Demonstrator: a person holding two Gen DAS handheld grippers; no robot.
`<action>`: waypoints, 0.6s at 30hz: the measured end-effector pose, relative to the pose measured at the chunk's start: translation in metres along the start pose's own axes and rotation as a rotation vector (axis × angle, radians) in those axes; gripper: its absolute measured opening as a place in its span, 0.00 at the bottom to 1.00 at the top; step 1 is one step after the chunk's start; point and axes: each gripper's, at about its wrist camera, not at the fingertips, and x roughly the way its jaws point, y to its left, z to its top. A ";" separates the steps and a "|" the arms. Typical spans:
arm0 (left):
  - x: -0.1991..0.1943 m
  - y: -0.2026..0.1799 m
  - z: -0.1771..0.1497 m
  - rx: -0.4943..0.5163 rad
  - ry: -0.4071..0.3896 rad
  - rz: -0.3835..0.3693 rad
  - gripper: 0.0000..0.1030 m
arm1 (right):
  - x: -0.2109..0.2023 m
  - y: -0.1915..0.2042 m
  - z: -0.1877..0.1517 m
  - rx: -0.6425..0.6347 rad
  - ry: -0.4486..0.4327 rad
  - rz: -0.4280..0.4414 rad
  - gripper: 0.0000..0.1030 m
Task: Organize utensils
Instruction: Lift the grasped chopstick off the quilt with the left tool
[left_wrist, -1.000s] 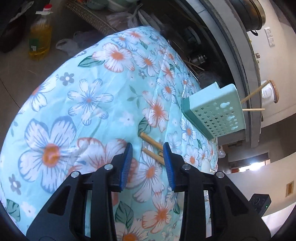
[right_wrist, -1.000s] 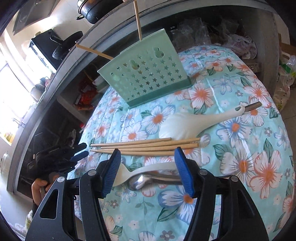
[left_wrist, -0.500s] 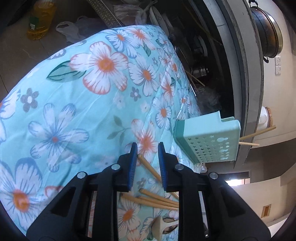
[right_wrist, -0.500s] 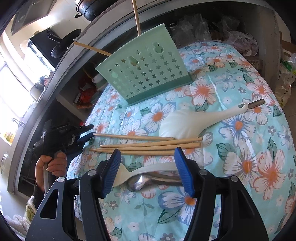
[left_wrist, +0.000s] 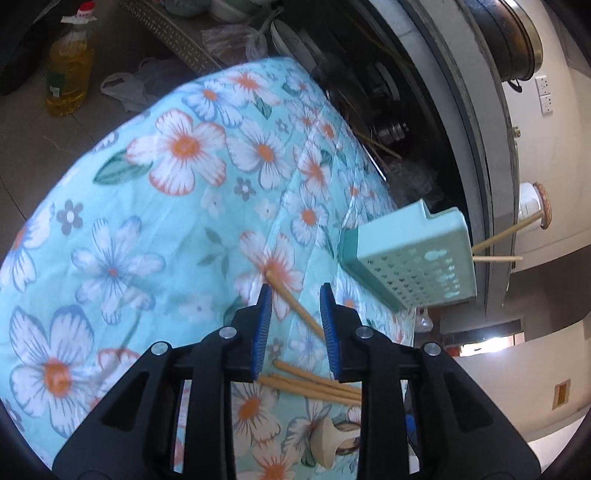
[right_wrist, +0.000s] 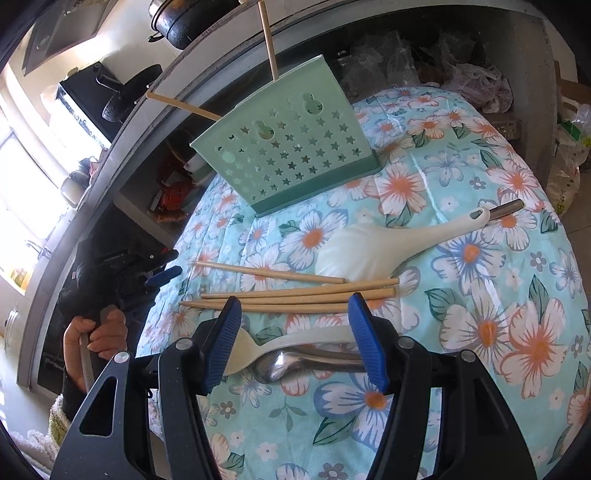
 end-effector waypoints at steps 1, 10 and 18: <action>0.006 0.001 -0.002 -0.022 0.029 -0.011 0.24 | 0.000 0.000 0.000 0.000 0.000 0.003 0.57; 0.053 0.016 0.011 -0.198 0.127 -0.003 0.22 | -0.009 0.002 -0.001 0.008 -0.027 0.018 0.57; 0.067 0.030 0.017 -0.334 0.117 -0.016 0.10 | -0.013 0.003 -0.008 0.016 -0.046 0.042 0.57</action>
